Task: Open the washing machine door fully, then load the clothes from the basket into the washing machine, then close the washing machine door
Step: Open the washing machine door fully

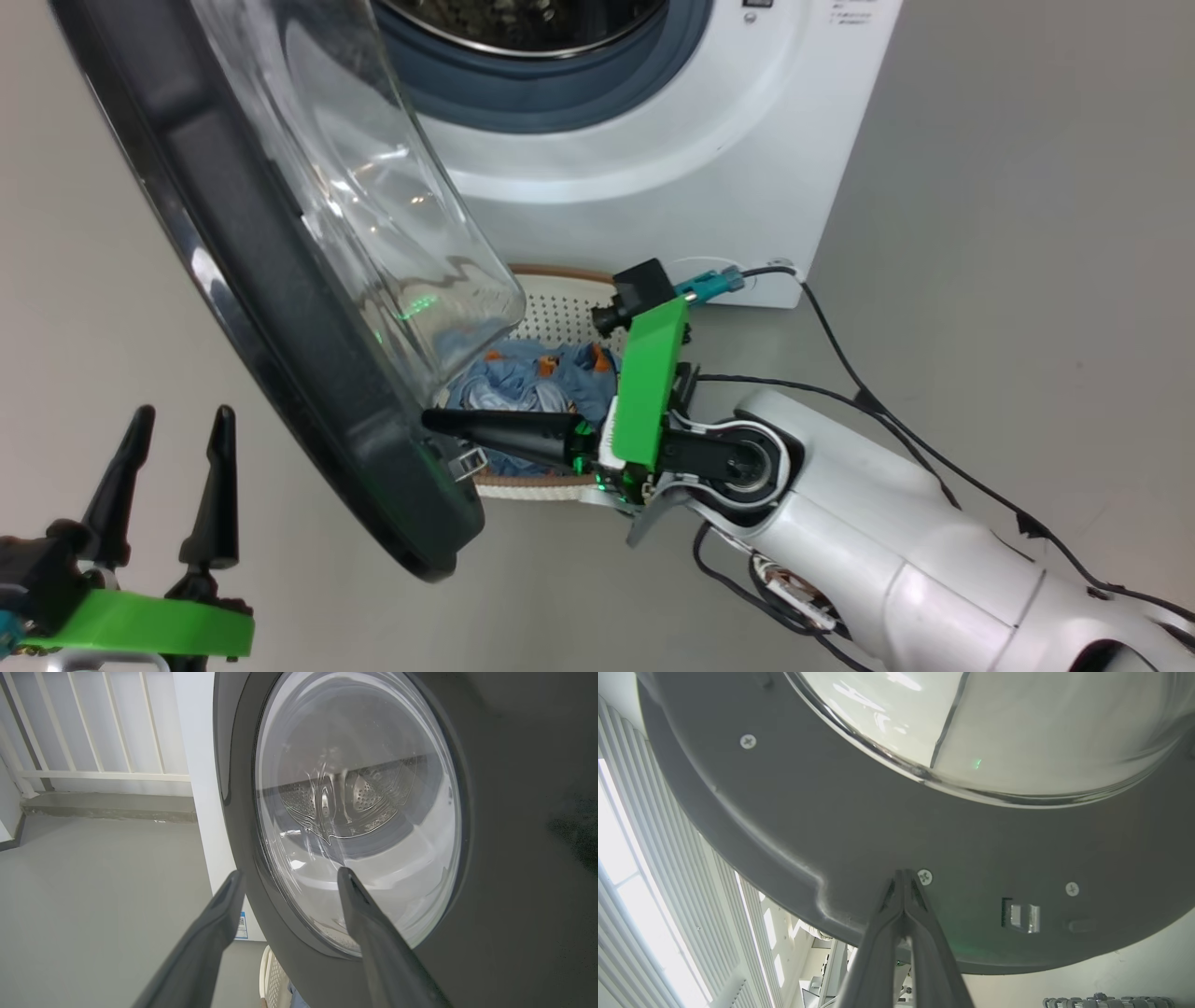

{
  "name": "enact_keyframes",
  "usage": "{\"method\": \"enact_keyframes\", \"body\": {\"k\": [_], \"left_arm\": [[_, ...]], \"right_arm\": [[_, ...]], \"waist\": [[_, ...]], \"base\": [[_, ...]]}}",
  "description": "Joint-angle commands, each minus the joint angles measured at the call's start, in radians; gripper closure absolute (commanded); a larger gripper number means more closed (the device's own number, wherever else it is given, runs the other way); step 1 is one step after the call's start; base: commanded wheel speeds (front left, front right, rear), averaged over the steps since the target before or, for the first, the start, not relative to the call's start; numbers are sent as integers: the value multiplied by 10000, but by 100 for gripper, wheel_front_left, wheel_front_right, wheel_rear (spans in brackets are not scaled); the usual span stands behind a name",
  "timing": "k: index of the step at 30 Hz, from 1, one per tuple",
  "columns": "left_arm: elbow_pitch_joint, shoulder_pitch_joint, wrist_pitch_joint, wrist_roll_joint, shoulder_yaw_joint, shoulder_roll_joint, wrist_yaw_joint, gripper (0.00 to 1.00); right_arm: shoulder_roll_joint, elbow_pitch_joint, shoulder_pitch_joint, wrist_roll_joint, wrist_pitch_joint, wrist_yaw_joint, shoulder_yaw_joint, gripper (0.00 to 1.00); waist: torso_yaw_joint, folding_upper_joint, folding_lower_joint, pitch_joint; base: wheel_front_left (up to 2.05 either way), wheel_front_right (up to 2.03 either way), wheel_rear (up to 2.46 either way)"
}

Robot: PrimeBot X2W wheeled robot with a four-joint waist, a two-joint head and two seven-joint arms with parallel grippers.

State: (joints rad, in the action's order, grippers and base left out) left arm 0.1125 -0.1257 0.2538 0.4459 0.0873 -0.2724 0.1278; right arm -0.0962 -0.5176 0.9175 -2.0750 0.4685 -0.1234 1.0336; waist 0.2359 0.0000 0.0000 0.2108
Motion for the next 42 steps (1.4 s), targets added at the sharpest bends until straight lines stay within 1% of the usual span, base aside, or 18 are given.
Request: {"method": "enact_keyframes", "body": {"k": [1,6,13,14,20,26,29,30,31,32,33,34,37,42], "left_arm": [[-142,-46,80,-164,-475,-273,29,0],[-80,190,80,-328,-646,-227,29,0],[-28,562,80,-589,-861,-121,29,0],[-28,562,80,-589,-861,-121,29,0],[5,934,80,-790,-1128,-23,29,0],[-15,1248,80,-933,-1375,55,29,0],[-34,1418,80,-992,-1485,138,29,0],[-36,1461,80,-1002,-1520,165,29,0],[-70,1521,80,-1037,-1552,224,29,0],[-145,1613,80,-1099,-1574,315,29,0],[-207,1700,80,-1155,-1602,390,29,0],[-255,1776,80,-1197,-1648,448,29,0],[-337,1926,80,-1284,-1733,571,29,0],[-368,2001,80,-1363,-1798,670,29,0]], "right_arm": [[69,353,-367,-159,-150,-73,-98,100],[-434,851,-844,-412,-370,-73,-169,100],[-1157,1931,-1616,-761,-818,-73,-507,100],[-1157,1931,-1616,-761,-818,-73,-507,100],[-1820,3151,-2674,-1023,-1330,-73,-993,100],[-2219,4006,-3632,-918,-1849,-73,-1504,100],[-2321,4286,-4050,-672,-2259,-73,-1819,100],[-2347,4346,-4171,-496,-2518,-73,-1985,98],[-2341,4382,-4298,-319,-2801,-73,-2163,71],[-2327,4437,-4436,-173,-3033,-73,-2333,56],[-2327,4490,-4568,32,-3315,-73,-2517,22],[-2306,4528,-4691,271,-3652,-73,-2722,0],[-2221,4508,-5004,1067,-4732,-73,-3284,0],[-2167,4279,-5299,2766,-6595,-73,-3972,0]], "waist": [[-191,0,0,-229],[-487,0,0,-590],[-865,0,0,-1099],[-865,0,0,-1099],[-1179,0,0,-1498],[-1463,0,0,-1708],[-1612,0,0,-1806],[-1655,0,0,-1822],[-1705,0,0,-1855],[-1742,0,0,-1888],[-1779,0,0,-1917],[-1829,0,0,-1940],[-1937,0,0,-1991],[-2047,0,0,-2046]], "base": [[0,0,0],[0,0,0],[0,0,0],[0,0,0],[0,0,0],[0,0,0],[0,0,0],[0,0,0],[0,0,0],[0,0,0],[0,0,0],[0,0,0],[0,0,0],[0,0,0]]}}
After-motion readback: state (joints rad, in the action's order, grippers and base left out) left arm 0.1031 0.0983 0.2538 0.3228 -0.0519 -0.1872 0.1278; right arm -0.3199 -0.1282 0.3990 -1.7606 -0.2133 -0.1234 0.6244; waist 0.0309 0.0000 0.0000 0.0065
